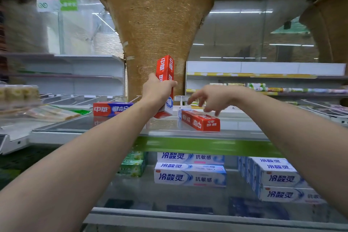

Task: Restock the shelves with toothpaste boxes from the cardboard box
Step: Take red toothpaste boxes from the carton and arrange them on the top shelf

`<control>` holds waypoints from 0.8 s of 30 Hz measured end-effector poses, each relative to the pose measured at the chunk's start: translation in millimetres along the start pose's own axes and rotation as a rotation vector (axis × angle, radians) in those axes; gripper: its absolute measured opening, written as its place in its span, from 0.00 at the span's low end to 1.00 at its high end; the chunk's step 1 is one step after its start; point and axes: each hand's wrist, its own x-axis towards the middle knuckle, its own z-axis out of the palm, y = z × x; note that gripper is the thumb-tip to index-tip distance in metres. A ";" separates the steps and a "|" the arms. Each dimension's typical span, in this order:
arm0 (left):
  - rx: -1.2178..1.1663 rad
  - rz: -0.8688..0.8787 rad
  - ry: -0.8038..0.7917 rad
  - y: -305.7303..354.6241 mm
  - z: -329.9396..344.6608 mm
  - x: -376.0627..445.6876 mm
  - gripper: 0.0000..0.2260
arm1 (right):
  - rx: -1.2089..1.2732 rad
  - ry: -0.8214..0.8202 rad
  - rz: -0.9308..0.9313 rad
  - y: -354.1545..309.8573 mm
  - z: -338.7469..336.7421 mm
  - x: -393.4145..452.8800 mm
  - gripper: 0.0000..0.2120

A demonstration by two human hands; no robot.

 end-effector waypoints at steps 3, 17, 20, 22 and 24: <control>0.001 -0.014 0.006 -4.4 -2.6 3.1 0.25 | -0.177 -0.137 -0.093 -4.2 2.9 3.8 0.39; 0.014 -0.013 0.029 -3.5 3.4 15.7 0.26 | 0.018 -0.101 0.175 -7.3 4.8 23.6 0.29; 0.012 -0.013 0.038 -1.6 5.4 18.2 0.26 | 0.026 -0.095 0.161 -6.8 3.3 31.2 0.25; 0.006 -0.015 0.034 -0.7 5.6 19.3 0.27 | -0.006 -0.064 0.144 -2.6 1.6 35.9 0.22; 0.003 -0.016 0.027 -1.4 6.2 19.8 0.28 | -0.100 -0.012 0.133 4.0 1.7 43.1 0.21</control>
